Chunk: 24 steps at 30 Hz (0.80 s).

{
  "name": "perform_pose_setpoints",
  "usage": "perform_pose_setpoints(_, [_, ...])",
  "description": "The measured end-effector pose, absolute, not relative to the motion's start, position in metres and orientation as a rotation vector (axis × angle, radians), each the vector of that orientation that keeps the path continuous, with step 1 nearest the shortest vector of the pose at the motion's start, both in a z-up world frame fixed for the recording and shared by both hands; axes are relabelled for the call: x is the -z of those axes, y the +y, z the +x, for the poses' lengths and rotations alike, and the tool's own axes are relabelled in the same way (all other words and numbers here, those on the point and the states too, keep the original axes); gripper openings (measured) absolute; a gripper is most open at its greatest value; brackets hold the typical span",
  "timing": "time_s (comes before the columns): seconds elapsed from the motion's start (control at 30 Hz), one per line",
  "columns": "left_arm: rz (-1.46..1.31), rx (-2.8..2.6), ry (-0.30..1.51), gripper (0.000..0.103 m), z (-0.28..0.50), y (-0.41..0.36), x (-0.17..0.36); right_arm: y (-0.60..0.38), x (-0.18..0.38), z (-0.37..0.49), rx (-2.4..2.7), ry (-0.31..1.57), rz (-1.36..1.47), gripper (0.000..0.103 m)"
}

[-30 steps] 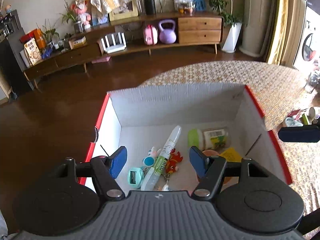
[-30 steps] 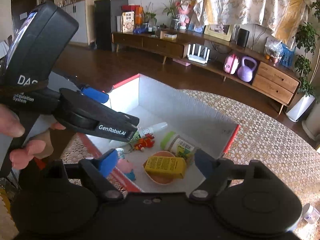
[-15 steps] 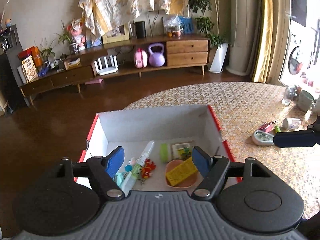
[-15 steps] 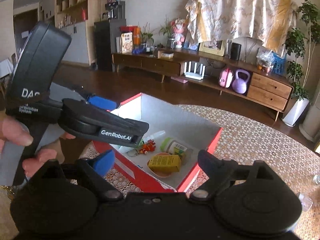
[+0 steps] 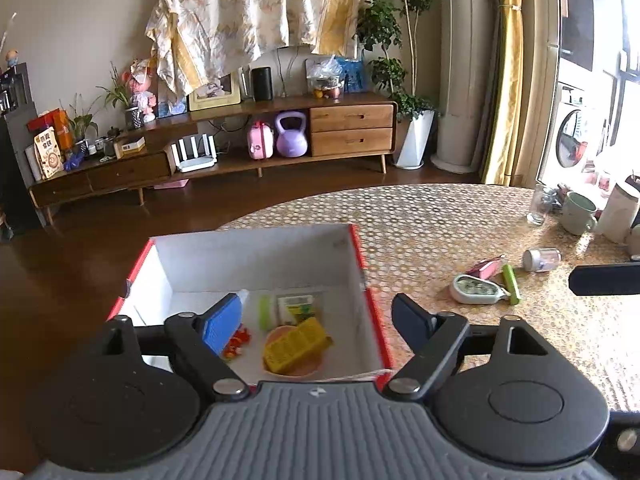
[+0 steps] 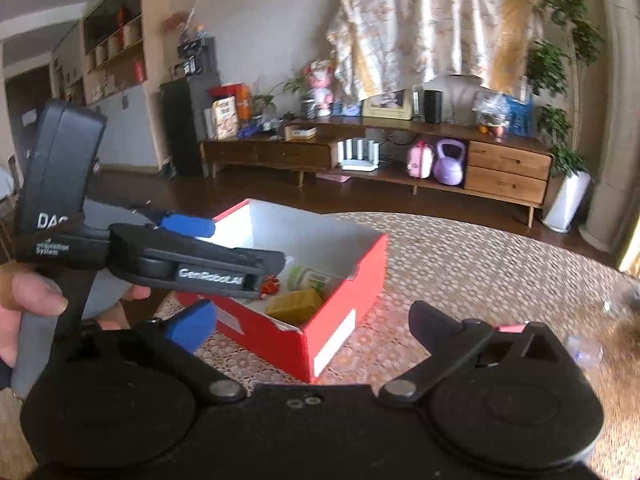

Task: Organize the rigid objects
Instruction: 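Move both tools back toward the highlighter, eraser and tape on the table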

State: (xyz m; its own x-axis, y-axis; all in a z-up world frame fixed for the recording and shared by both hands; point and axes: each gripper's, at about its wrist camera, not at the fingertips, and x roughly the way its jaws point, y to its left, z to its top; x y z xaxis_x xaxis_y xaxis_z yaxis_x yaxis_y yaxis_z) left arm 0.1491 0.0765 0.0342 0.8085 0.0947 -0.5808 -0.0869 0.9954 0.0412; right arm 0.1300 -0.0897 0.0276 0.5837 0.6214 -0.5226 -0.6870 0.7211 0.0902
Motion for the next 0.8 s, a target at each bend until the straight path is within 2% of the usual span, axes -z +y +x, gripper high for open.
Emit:
perform_pose_setpoints(0.43, [0.019,-0.1,0.577,0.084,0.151,0.006,-0.015,-0.178,0.0,0.143,-0.602,0.565,-0.041,0.103])
perform_pose_setpoints(0.8, [0.03,-0.019,0.621,0.084,0.183,-0.045,0.015,-0.231,0.024,0.173,-0.476,0.616,0.002,0.103])
